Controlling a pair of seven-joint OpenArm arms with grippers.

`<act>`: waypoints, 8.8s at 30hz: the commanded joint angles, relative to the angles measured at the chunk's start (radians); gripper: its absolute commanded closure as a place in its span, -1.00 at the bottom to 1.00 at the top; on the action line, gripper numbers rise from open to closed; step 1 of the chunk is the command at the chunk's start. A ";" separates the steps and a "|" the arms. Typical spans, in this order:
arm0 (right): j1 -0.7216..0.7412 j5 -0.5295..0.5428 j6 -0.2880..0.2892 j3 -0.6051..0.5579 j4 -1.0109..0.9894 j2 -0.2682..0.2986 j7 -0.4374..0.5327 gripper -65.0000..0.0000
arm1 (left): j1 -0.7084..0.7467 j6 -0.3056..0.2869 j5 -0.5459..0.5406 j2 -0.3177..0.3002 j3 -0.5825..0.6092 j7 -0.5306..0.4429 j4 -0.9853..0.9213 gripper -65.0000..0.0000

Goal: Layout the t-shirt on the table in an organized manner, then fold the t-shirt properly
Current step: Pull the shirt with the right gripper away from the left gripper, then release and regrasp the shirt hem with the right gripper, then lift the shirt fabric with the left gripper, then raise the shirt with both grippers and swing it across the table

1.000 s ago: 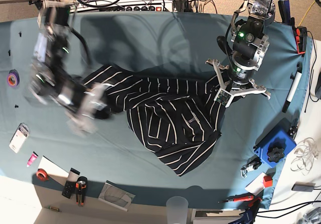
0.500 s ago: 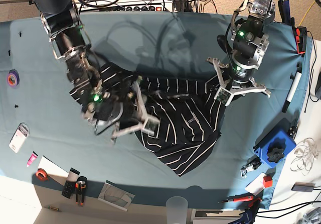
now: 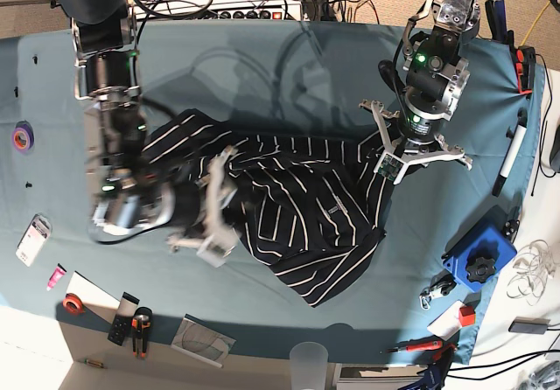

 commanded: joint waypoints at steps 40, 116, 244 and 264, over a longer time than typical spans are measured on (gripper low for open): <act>0.021 -0.411 0.000 -0.400 0.014 0.155 0.229 1.00 | -0.006 0.008 -0.037 -0.005 -0.003 -0.037 0.019 1.00; -0.098 -0.206 -0.033 0.925 -0.546 0.051 0.179 0.35 | -0.058 0.008 -0.044 -0.005 -0.003 -0.037 0.019 1.00; 0.226 -0.493 -0.233 0.757 -0.266 -0.009 0.418 1.00 | -0.084 -0.039 0.028 -0.008 0.161 -0.176 -0.276 0.63; 0.297 -0.297 -0.209 0.745 -0.266 0.034 0.472 1.00 | -0.292 0.080 -0.031 -0.033 -0.285 -0.024 -0.060 1.00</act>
